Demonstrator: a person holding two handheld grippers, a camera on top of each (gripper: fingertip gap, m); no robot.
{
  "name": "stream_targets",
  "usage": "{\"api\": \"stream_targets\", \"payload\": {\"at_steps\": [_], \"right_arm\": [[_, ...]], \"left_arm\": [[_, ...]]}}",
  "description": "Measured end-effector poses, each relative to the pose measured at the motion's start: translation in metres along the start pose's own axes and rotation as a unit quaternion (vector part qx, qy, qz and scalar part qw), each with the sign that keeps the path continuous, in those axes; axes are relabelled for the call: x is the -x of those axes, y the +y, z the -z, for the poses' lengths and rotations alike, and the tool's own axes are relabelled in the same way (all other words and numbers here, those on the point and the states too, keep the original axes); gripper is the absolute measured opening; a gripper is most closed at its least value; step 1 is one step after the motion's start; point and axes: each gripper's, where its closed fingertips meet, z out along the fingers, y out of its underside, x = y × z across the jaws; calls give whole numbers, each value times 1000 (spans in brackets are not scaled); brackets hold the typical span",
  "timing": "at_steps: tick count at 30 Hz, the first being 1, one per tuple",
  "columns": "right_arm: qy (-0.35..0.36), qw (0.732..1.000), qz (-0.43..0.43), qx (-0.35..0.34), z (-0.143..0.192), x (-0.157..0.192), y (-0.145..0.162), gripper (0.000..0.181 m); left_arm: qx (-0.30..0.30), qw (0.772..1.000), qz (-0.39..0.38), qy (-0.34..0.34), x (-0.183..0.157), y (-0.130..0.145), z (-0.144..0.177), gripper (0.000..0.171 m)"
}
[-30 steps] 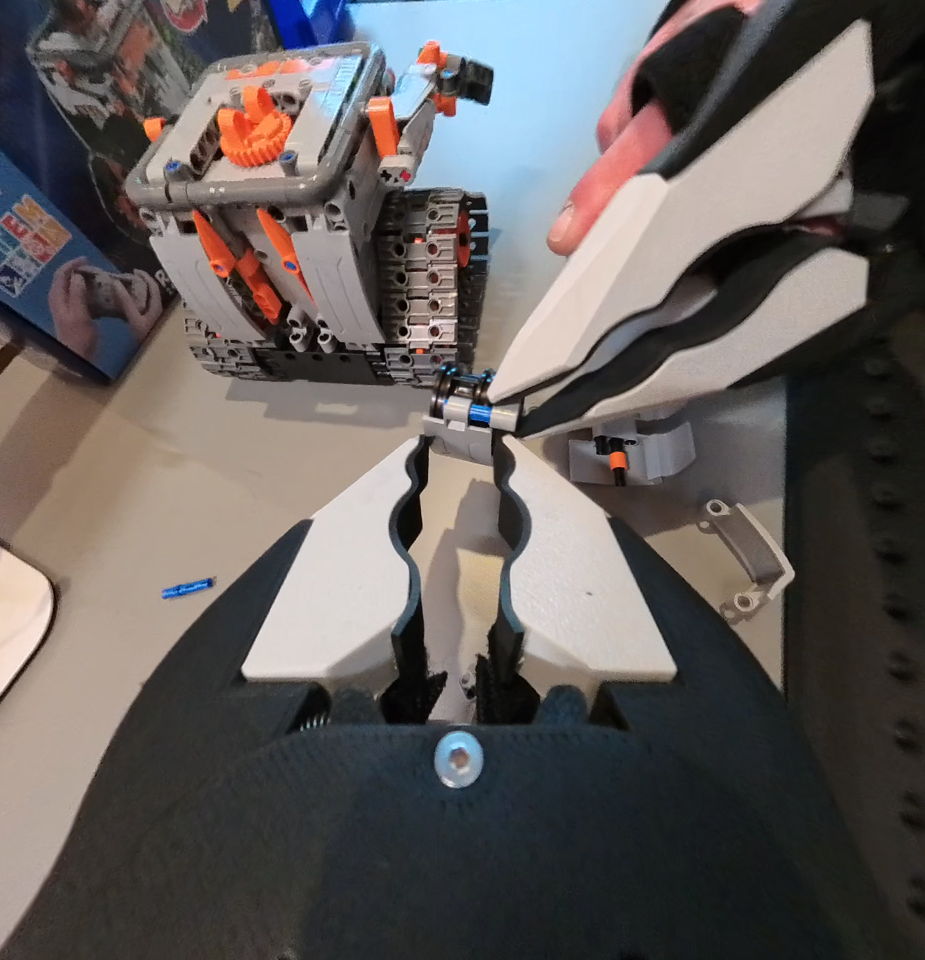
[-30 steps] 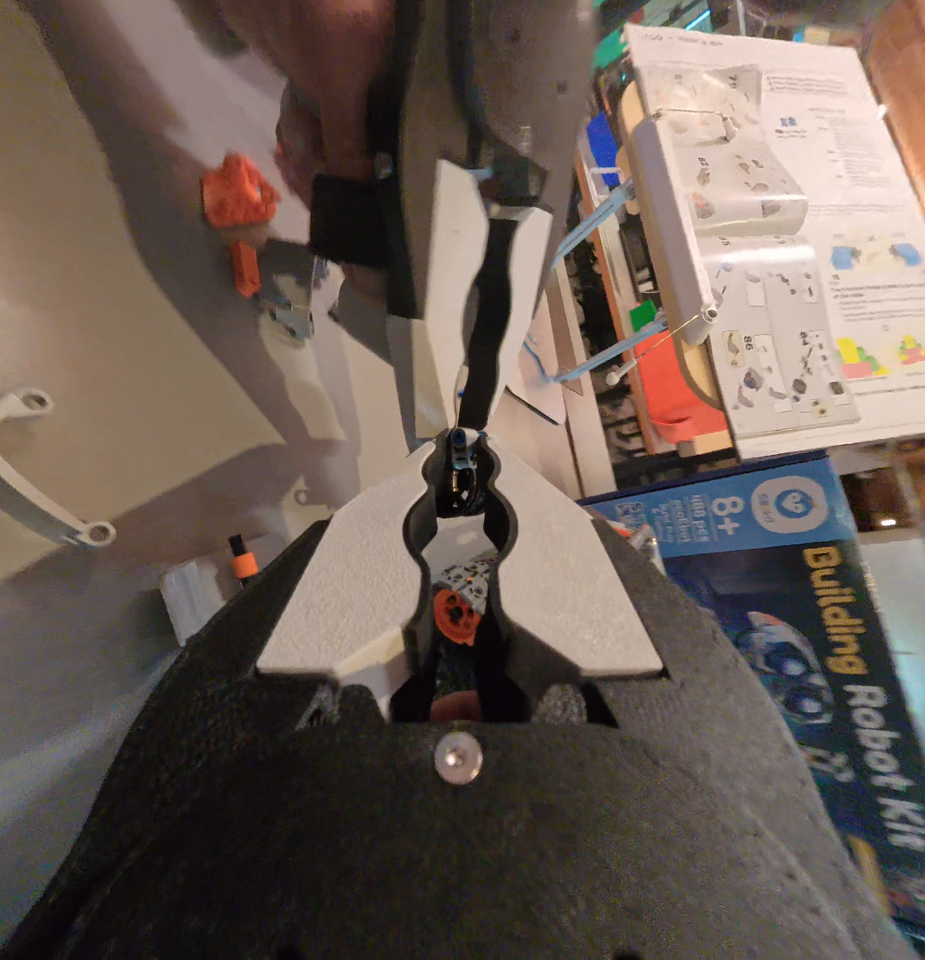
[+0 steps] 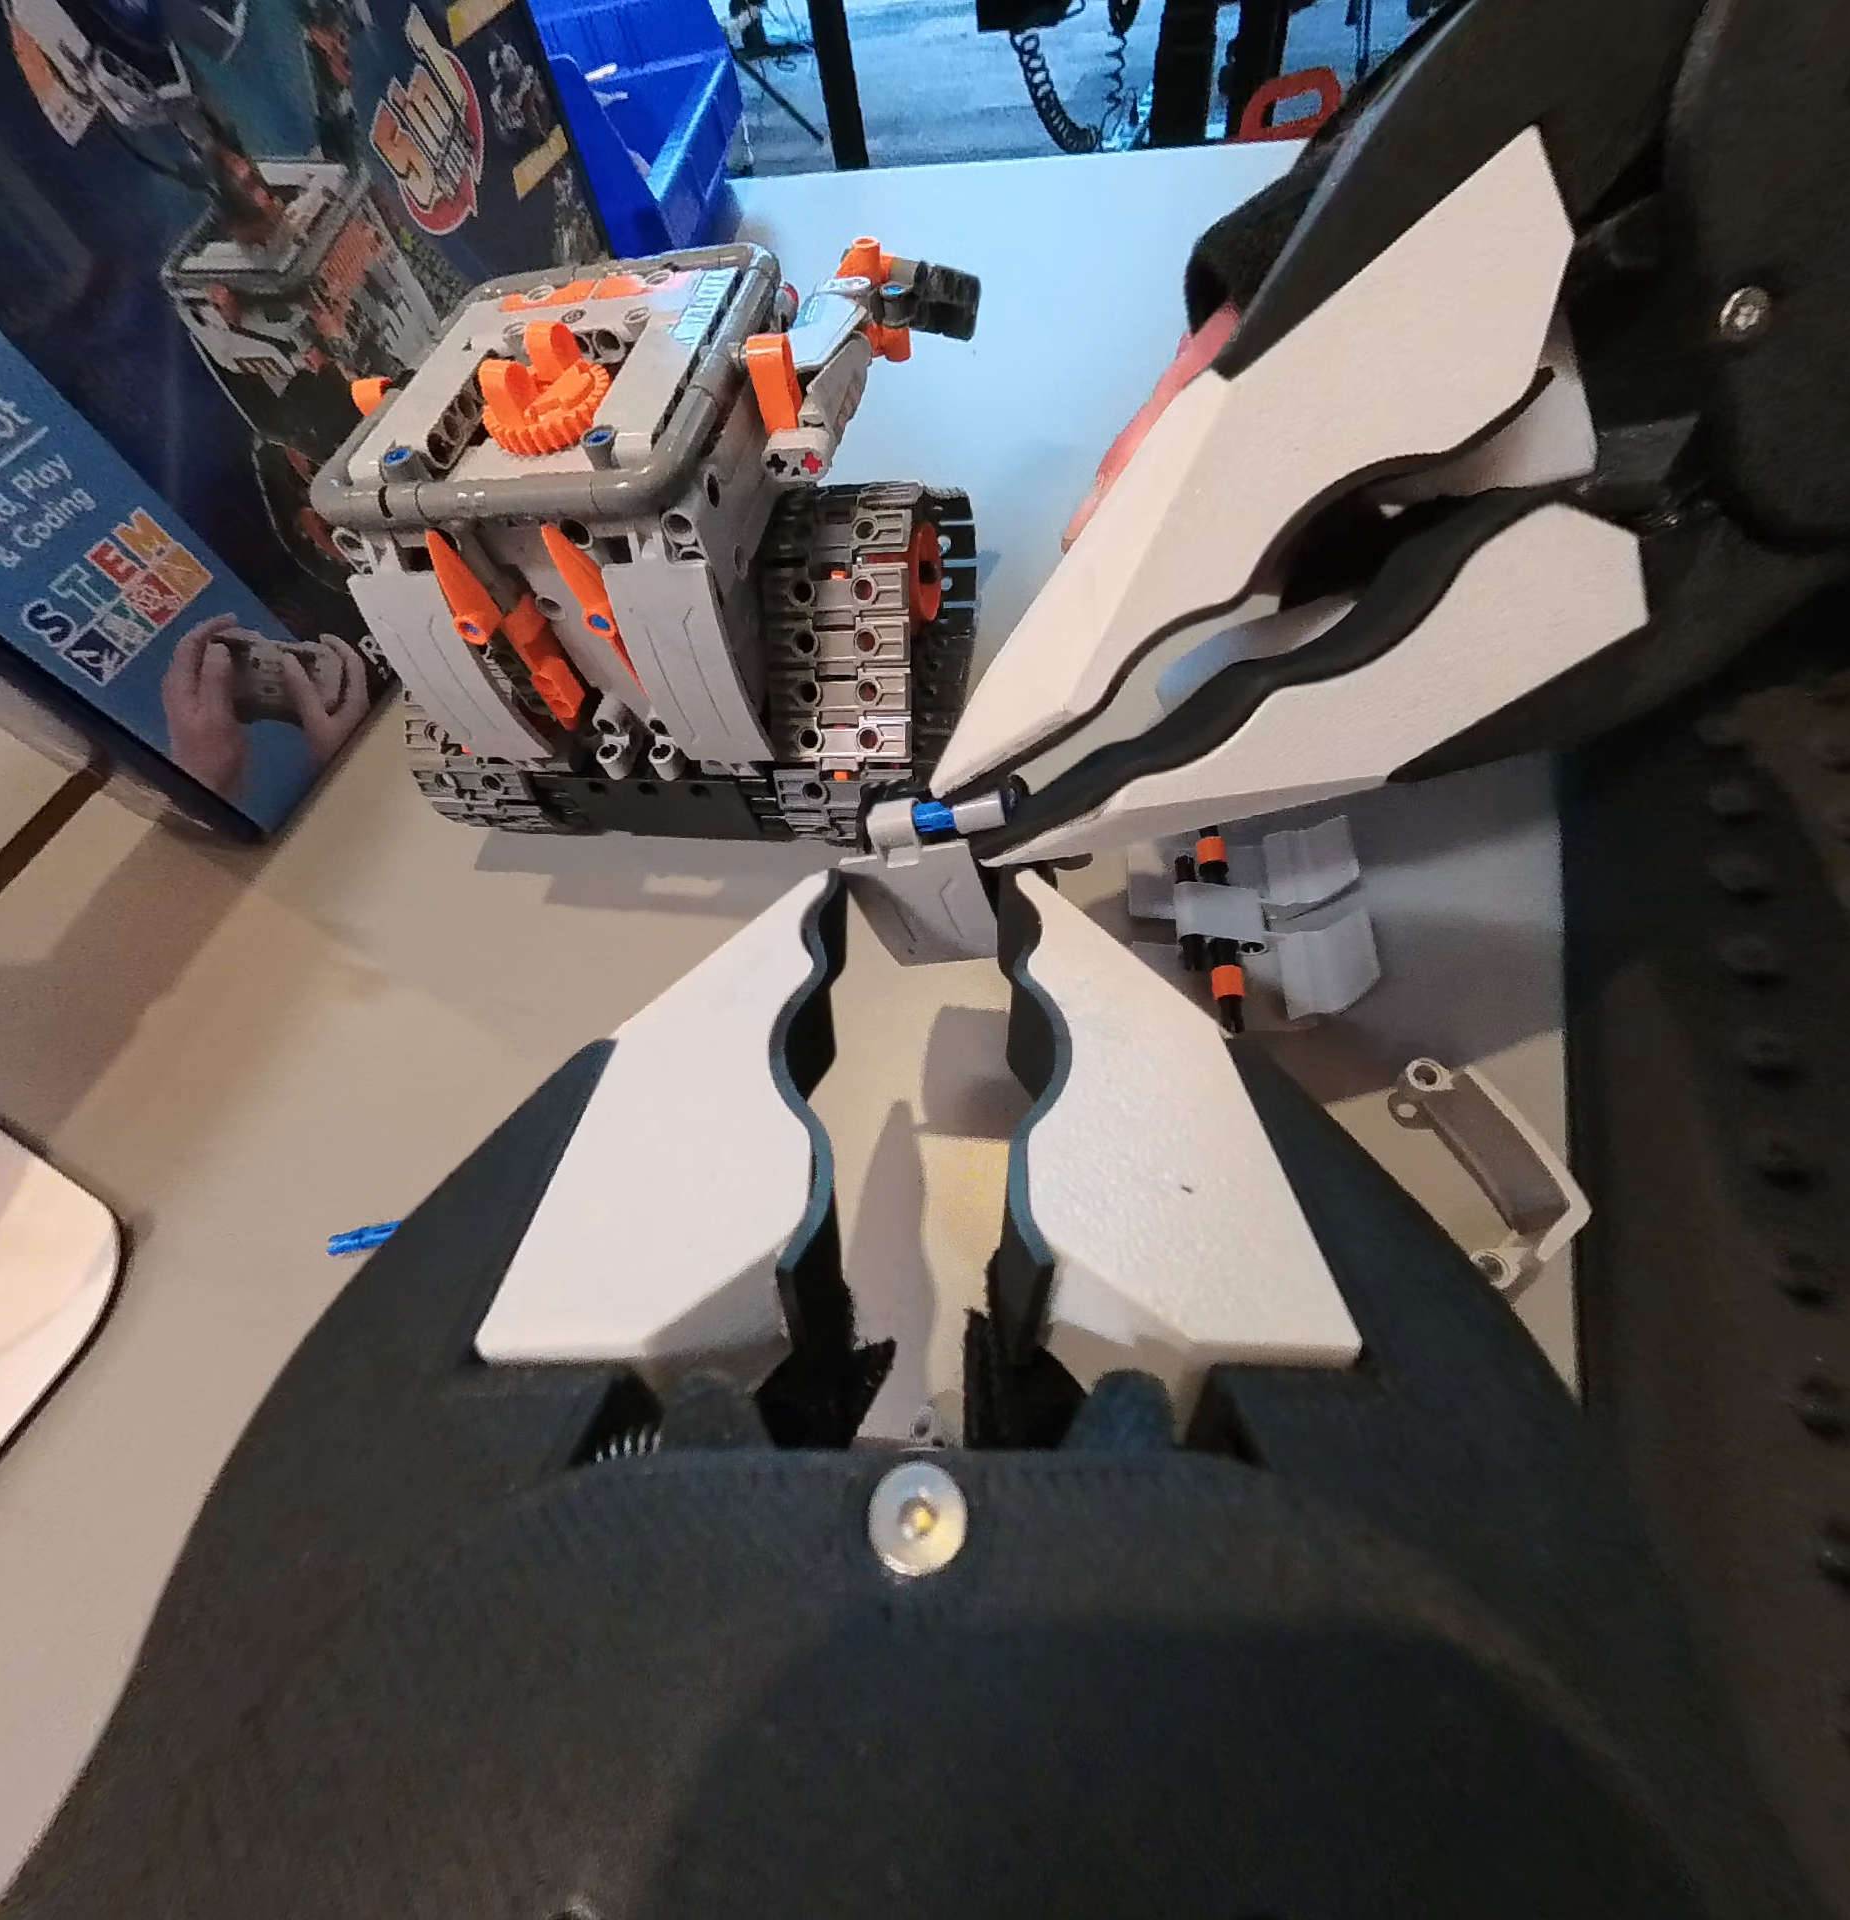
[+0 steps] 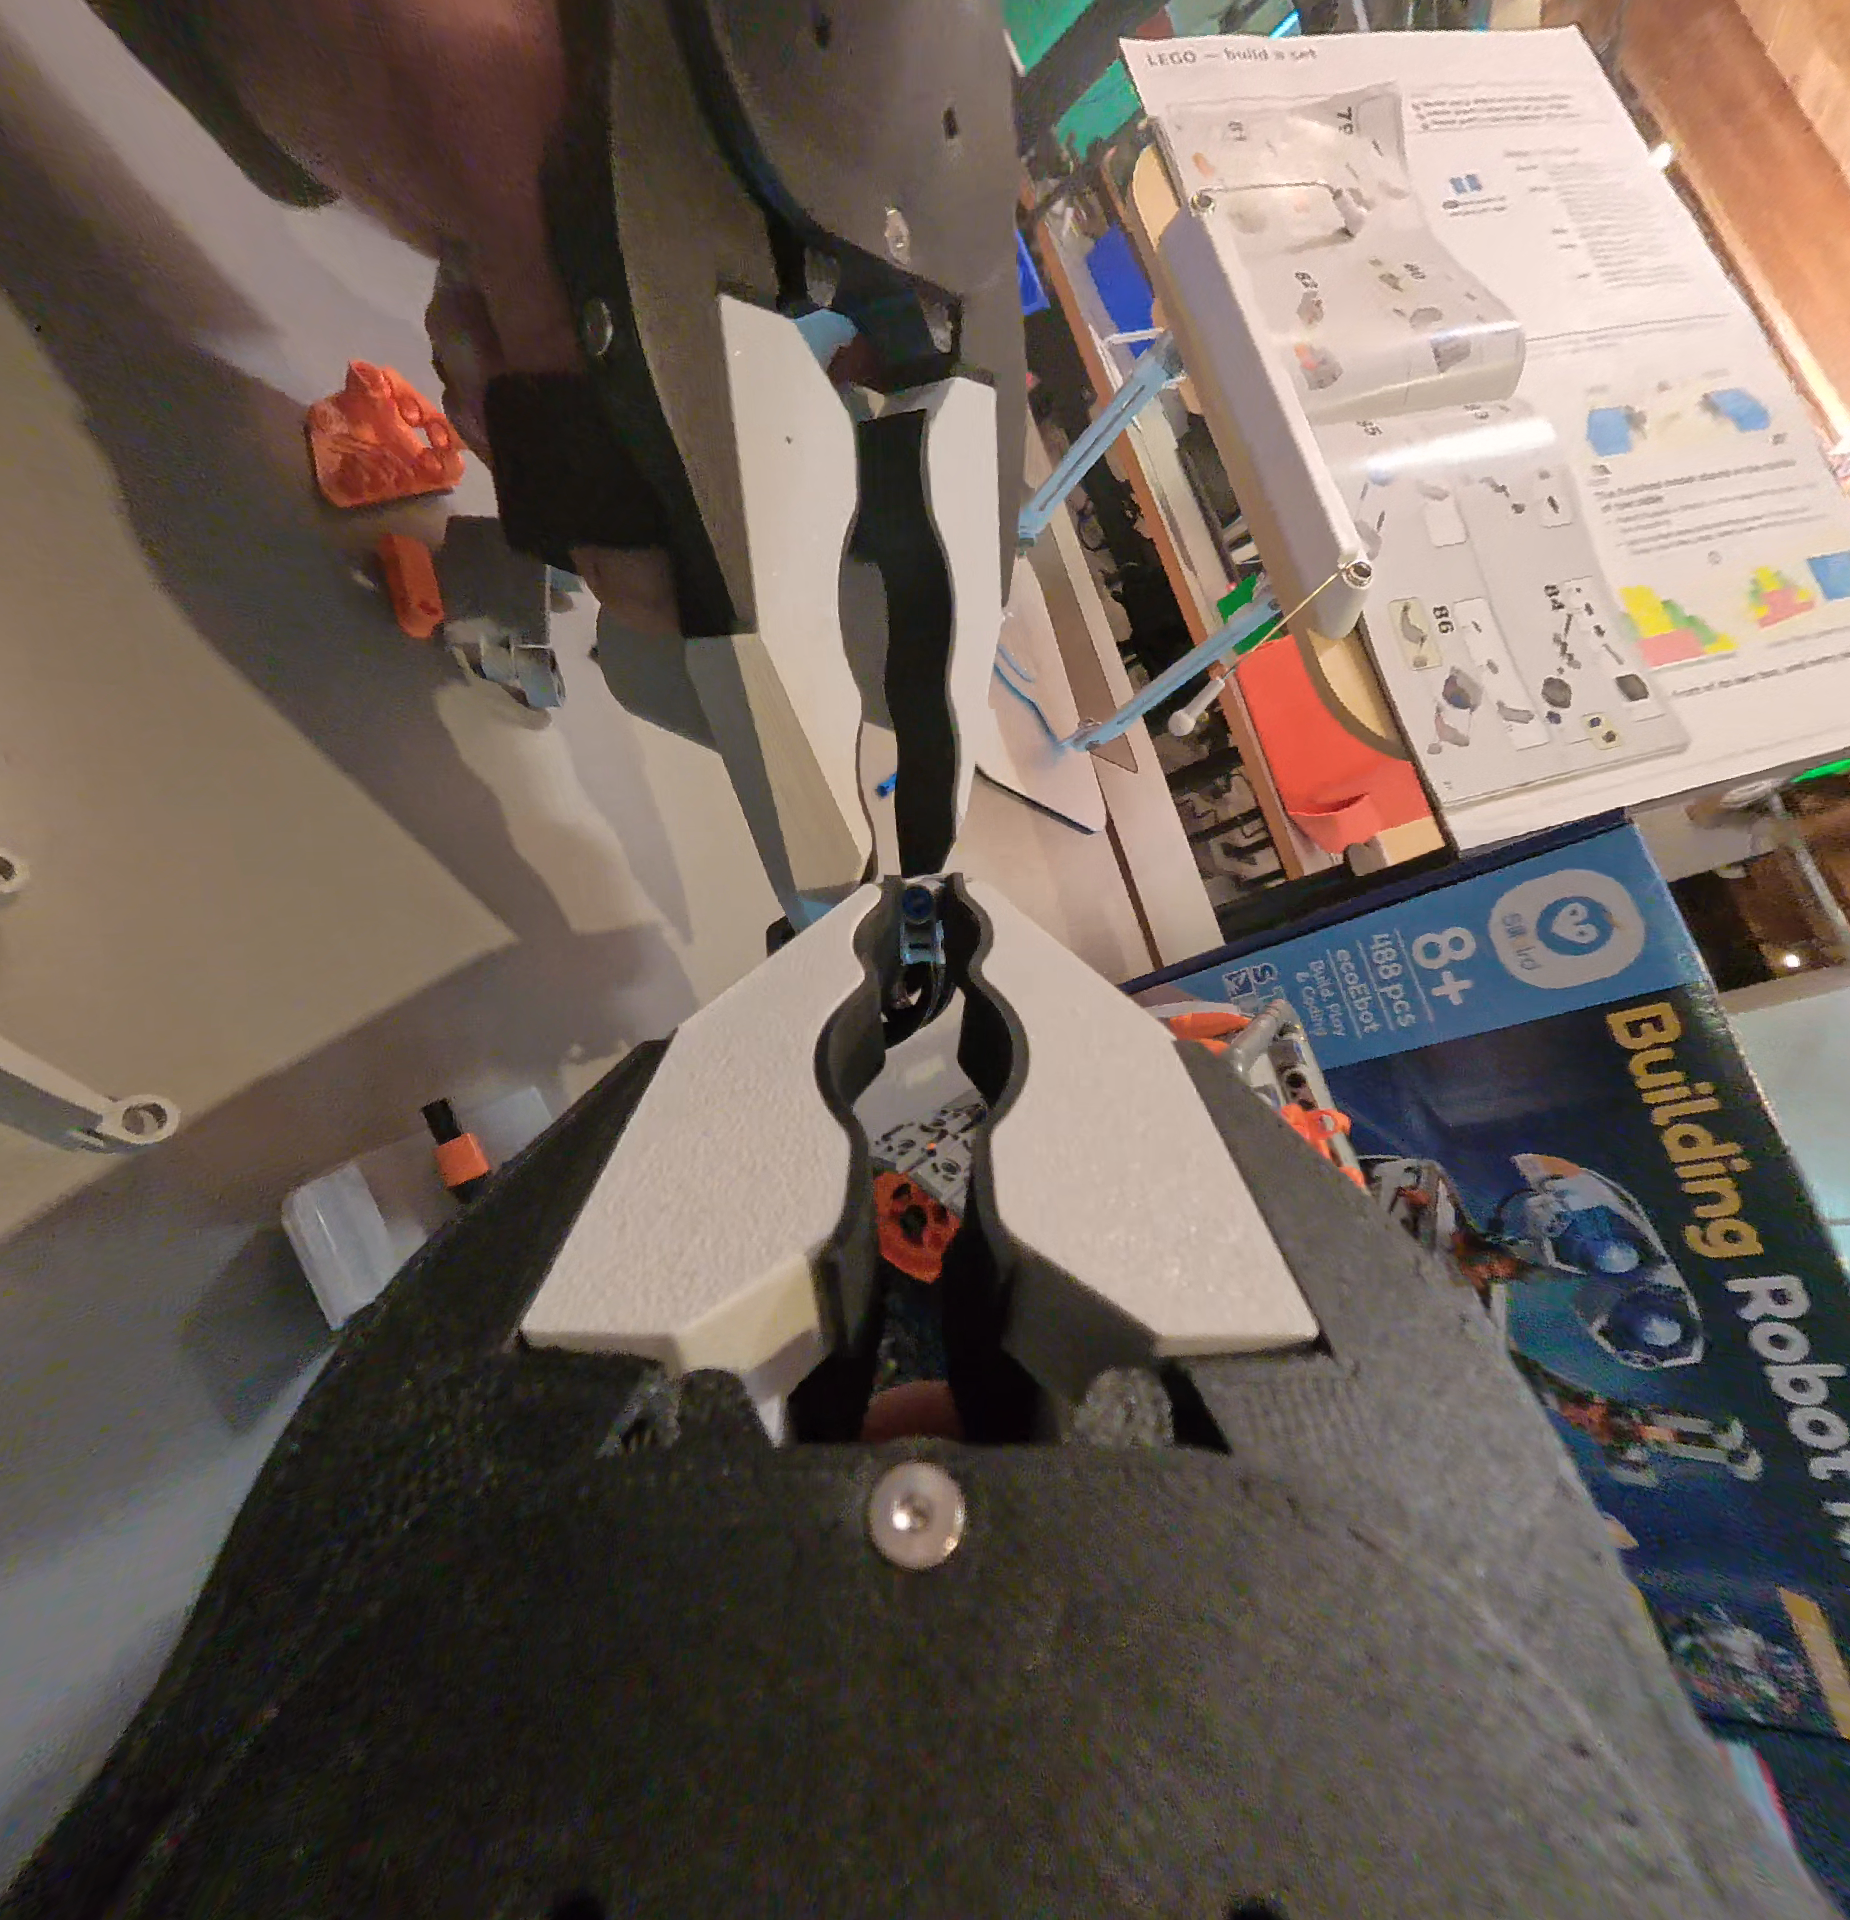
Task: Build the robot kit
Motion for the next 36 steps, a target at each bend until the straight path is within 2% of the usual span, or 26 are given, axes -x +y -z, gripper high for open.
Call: {"api": "stream_targets", "payload": {"at_steps": [5,13,26,32,36], "right_arm": [[-5,1000,-19,-2,-3,1,3,5],[6,999,-3,38,-21,9,15,4],[39,996,54,55,-15,7,14,4],[27,999,18,31,-10,2,11,4],[8,996,-91,-21,-5,-15,6,5]], "left_arm": [[-11,1000,10,0,3,2,-2,24],[35,999,34,-18,17,21,-9,22],[25,998,59,13,14,18,-11,21],[4,996,82,39,12,12,-10,22],[-32,997,66,31,16,-4,-2,22]]}}
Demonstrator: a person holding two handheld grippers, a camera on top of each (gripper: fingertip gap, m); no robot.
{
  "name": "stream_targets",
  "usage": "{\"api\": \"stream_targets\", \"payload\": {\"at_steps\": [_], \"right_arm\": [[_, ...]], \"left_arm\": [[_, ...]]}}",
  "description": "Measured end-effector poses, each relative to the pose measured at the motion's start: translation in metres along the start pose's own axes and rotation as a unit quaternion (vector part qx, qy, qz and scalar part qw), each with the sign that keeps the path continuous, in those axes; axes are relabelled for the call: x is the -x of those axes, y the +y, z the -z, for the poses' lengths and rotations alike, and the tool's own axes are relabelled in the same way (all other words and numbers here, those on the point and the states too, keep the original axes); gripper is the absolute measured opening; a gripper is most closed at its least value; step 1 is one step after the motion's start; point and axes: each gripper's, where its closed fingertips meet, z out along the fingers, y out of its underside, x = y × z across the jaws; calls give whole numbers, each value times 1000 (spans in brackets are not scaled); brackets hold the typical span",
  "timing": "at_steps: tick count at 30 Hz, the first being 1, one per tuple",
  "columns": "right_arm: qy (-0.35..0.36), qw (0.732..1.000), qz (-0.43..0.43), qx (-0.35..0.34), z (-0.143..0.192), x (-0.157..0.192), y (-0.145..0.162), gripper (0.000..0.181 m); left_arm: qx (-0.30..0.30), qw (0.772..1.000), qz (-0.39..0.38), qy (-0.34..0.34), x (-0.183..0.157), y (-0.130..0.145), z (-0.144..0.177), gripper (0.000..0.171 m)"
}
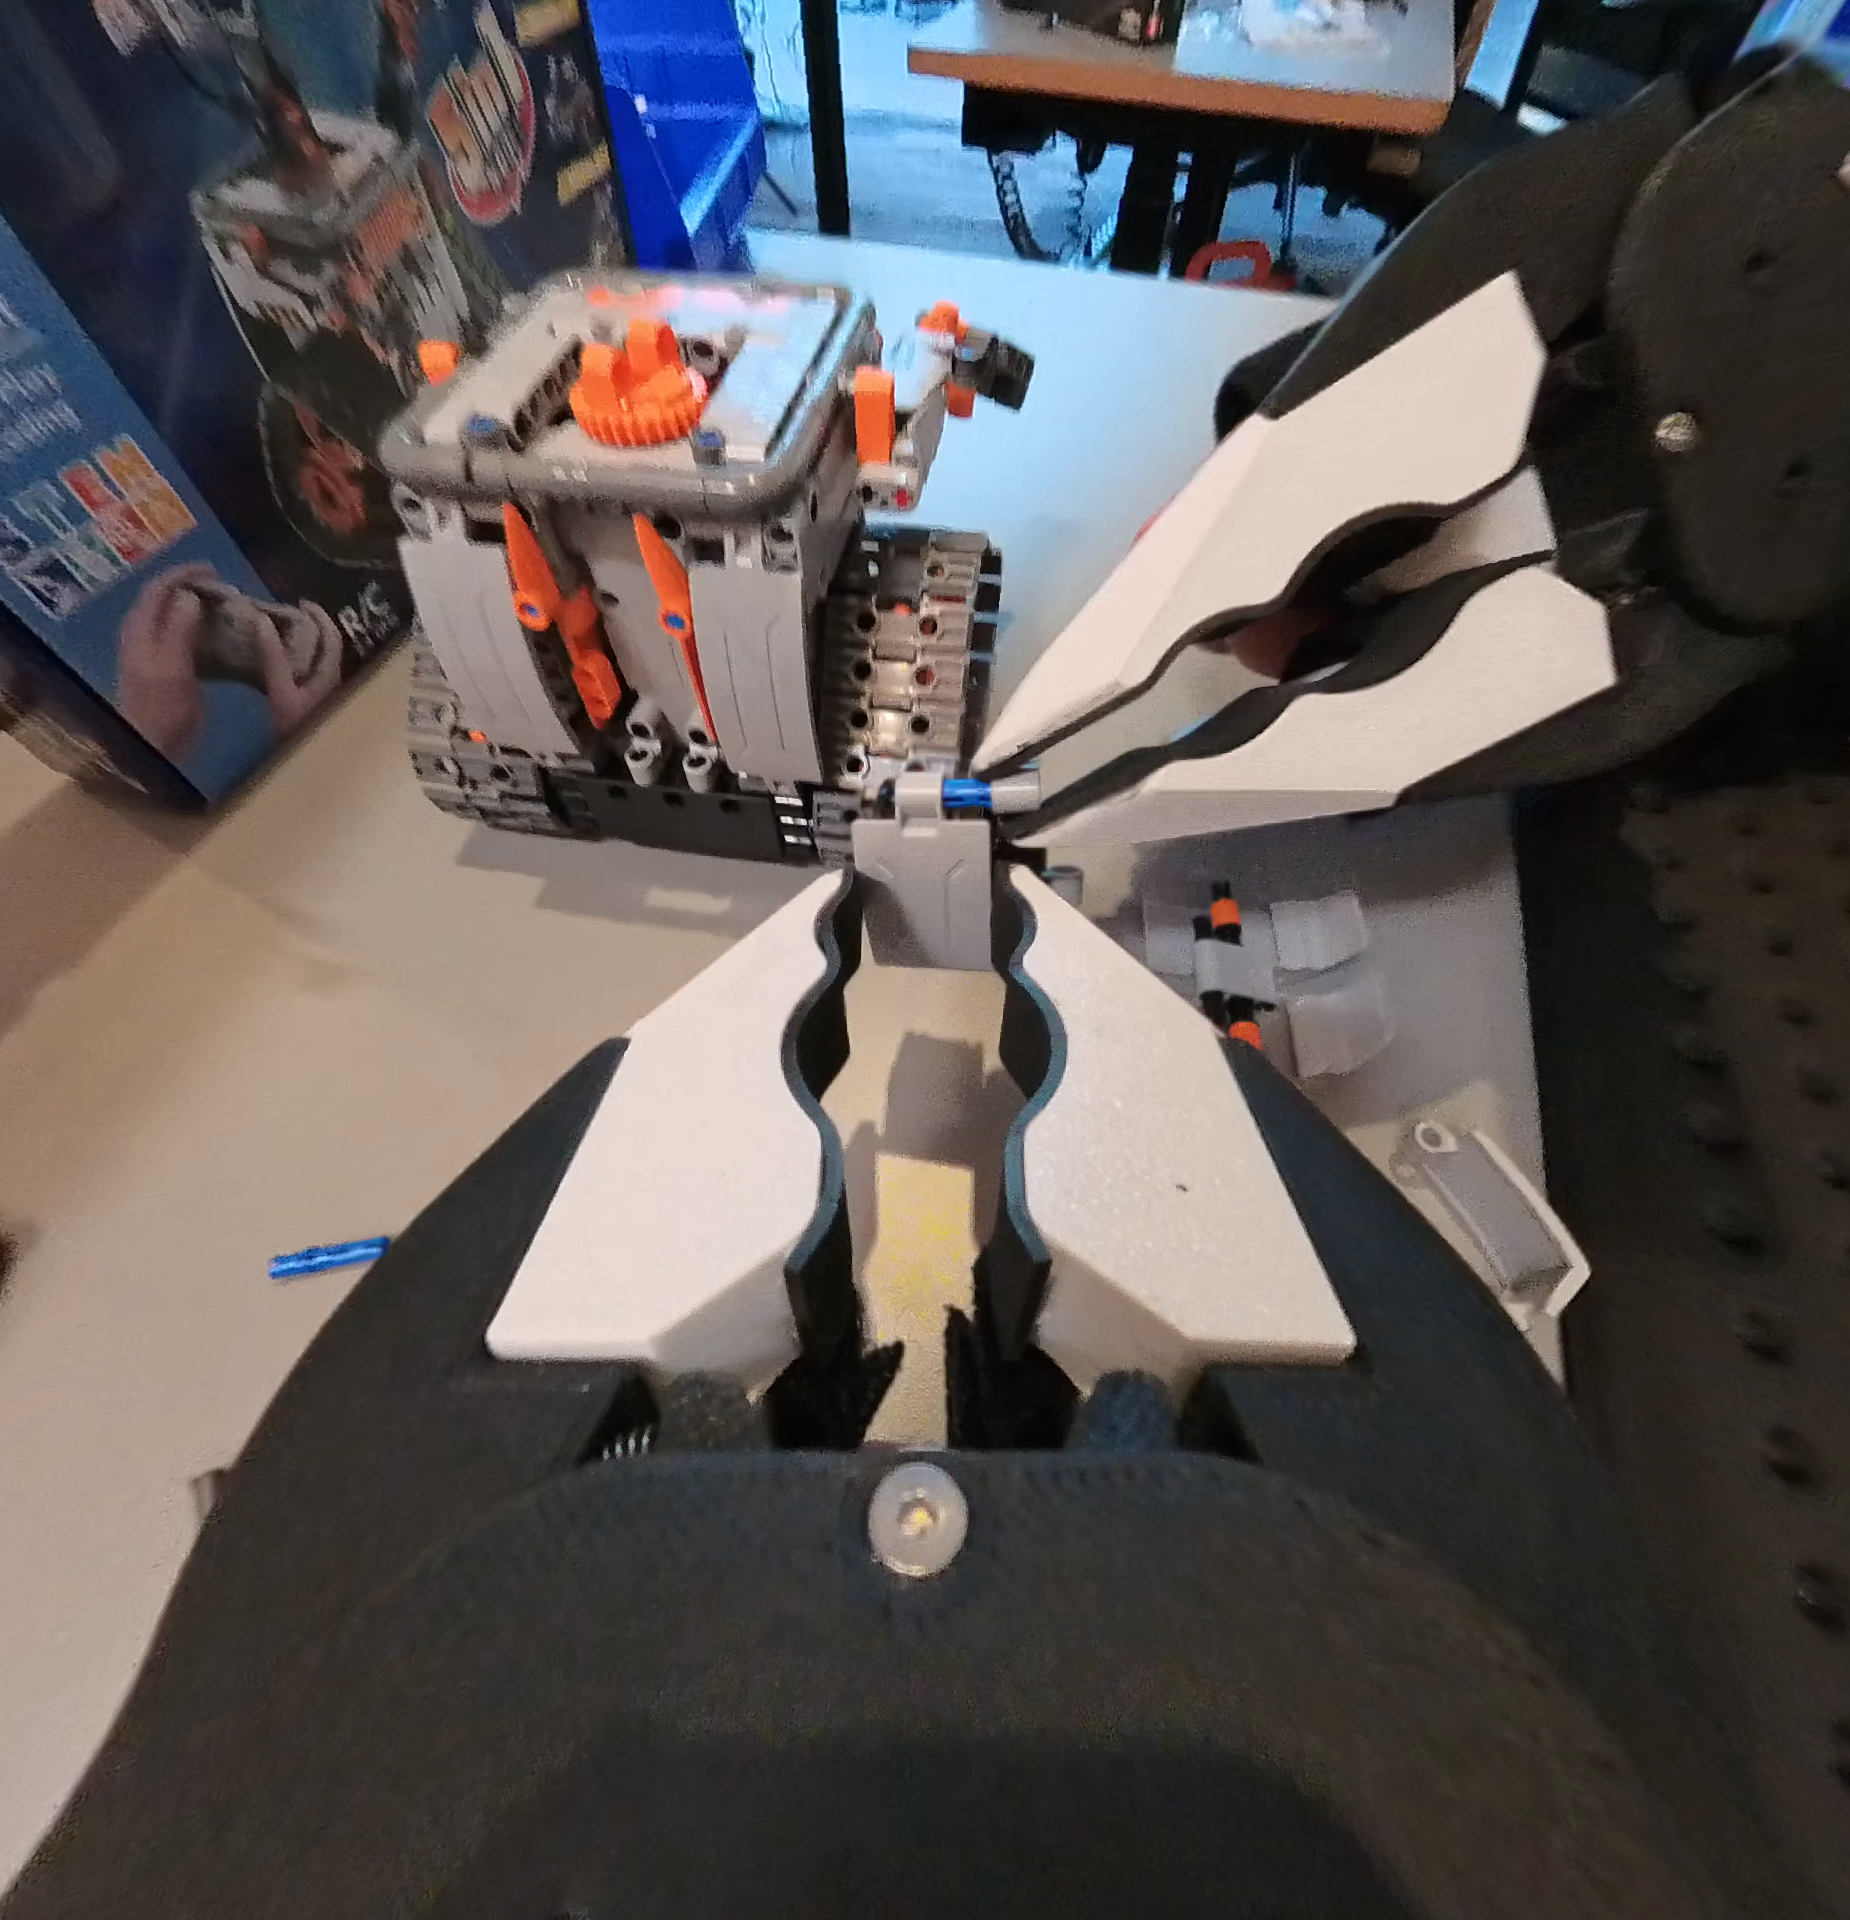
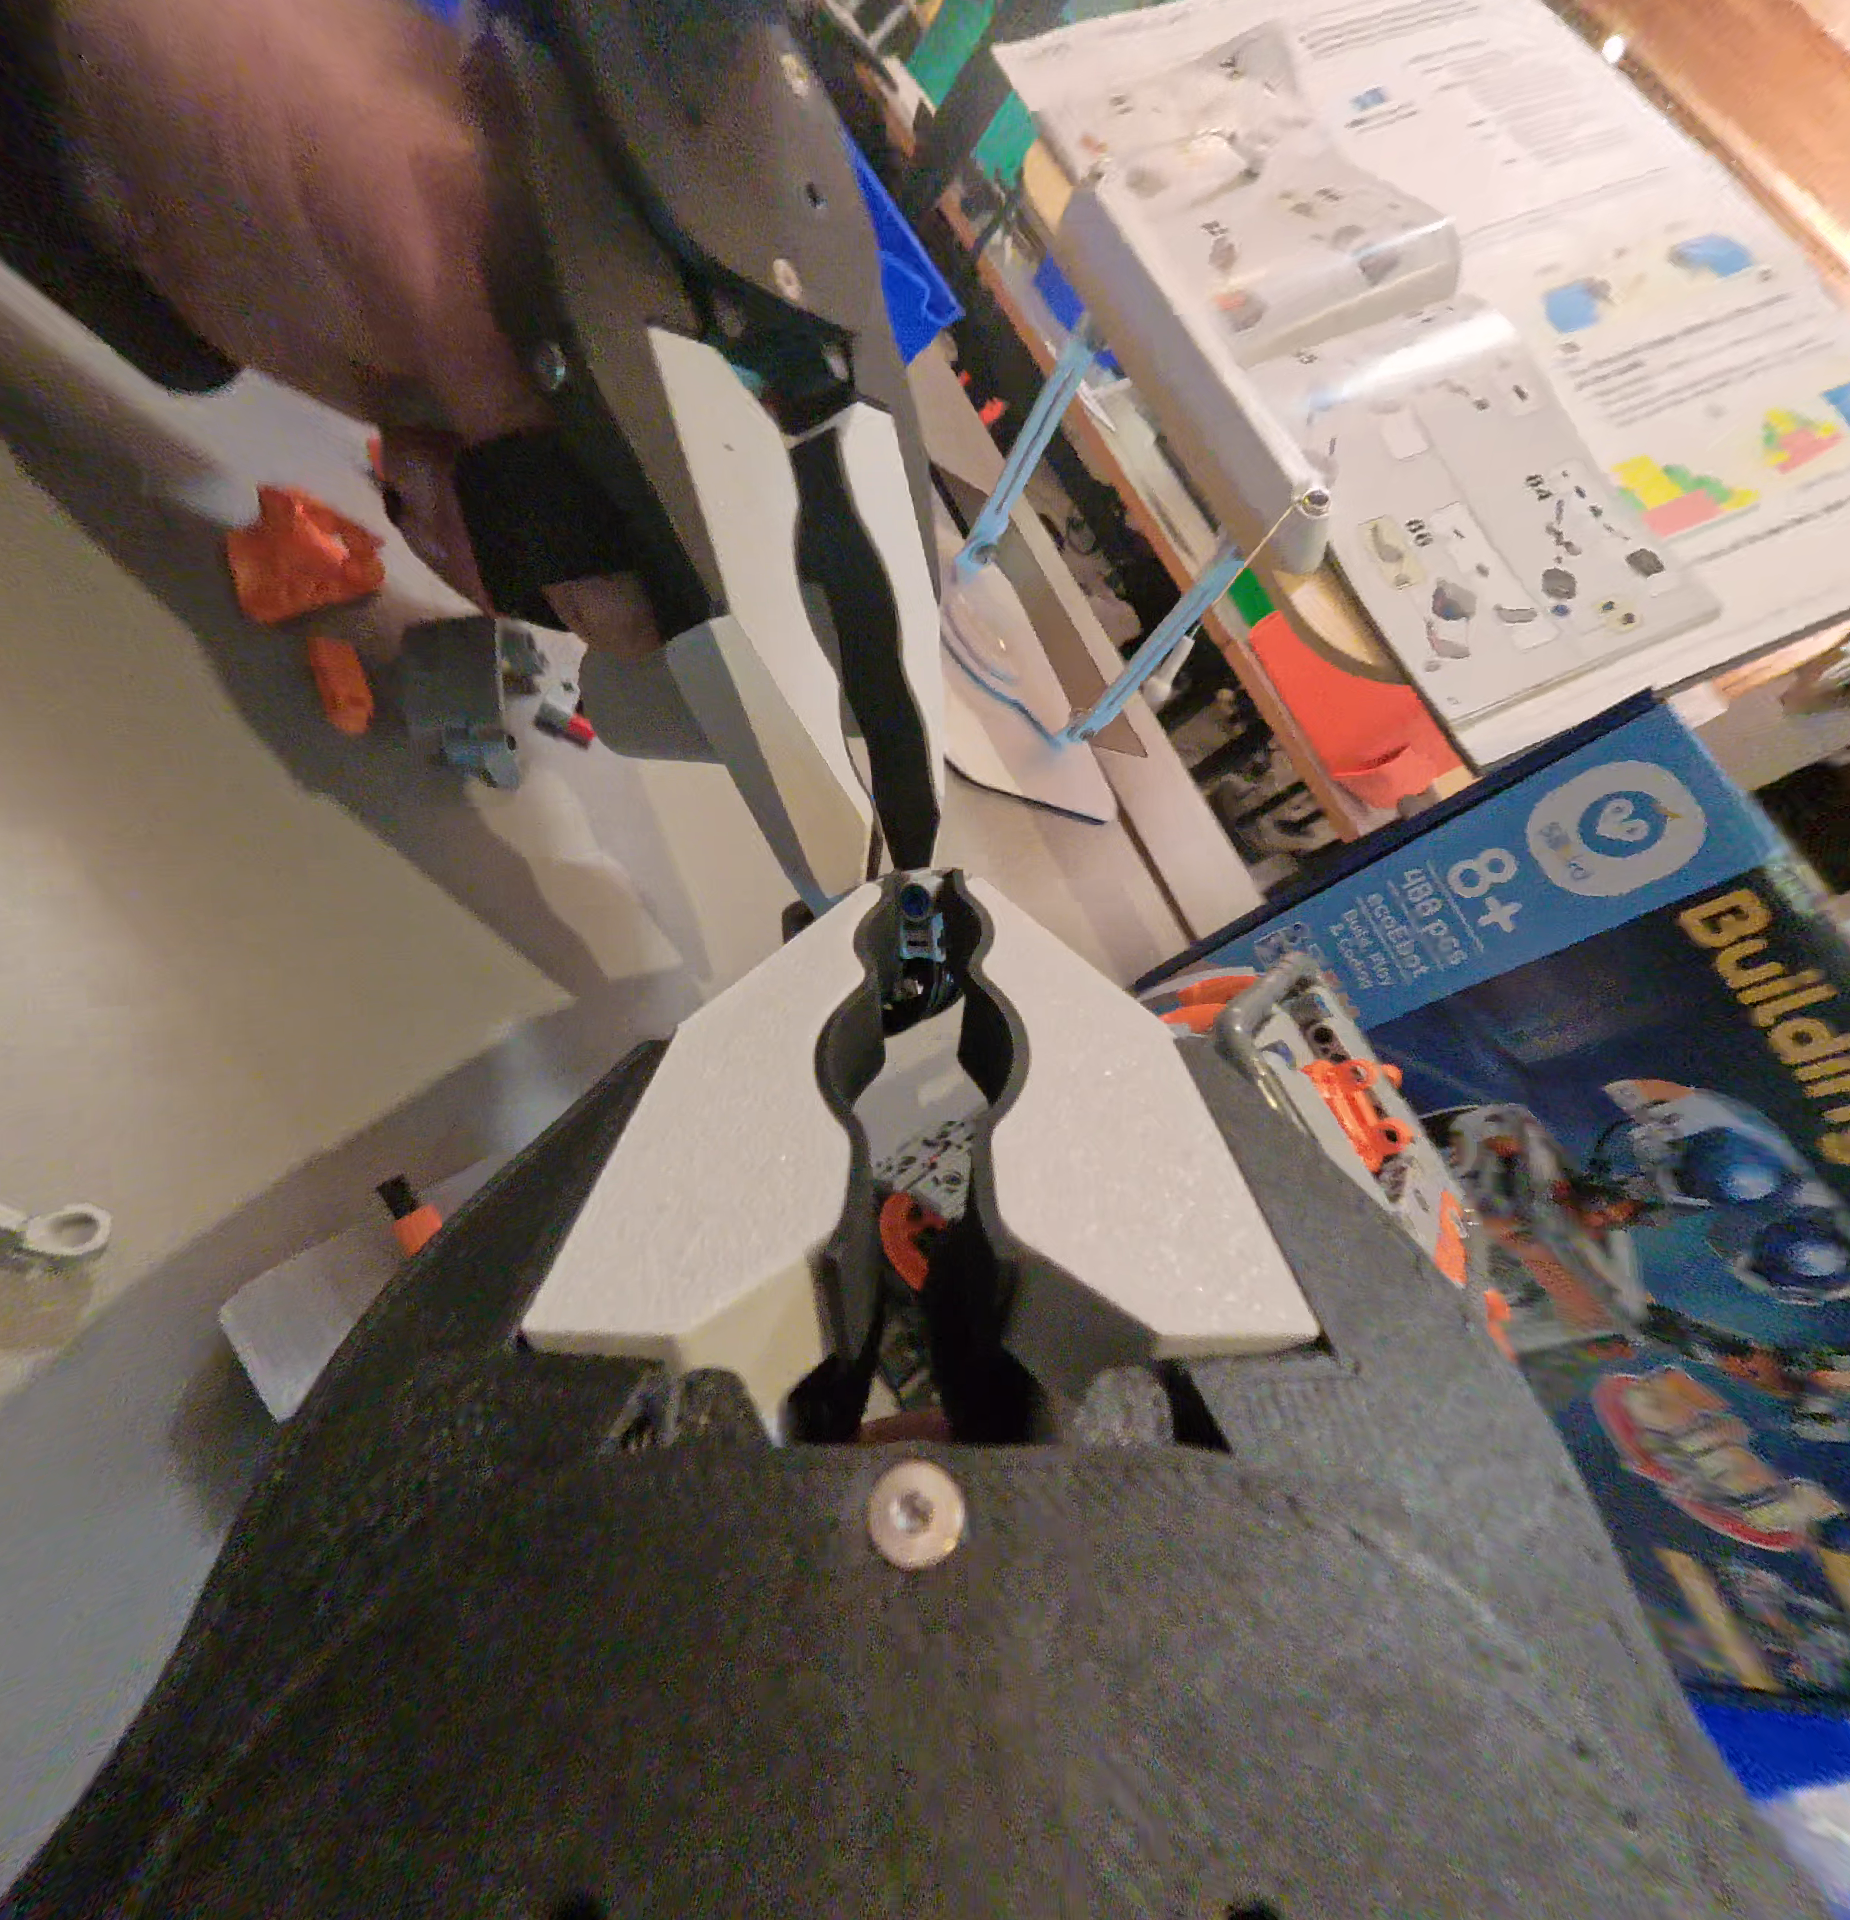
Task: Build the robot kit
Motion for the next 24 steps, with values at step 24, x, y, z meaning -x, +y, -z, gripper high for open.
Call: {"api": "stream_targets", "payload": {"at_steps": [24], "right_arm": [[25,955,292,37,8,18,-7,17]], "left_arm": [[-50,982,175,56,16,-18,22,24]]}}
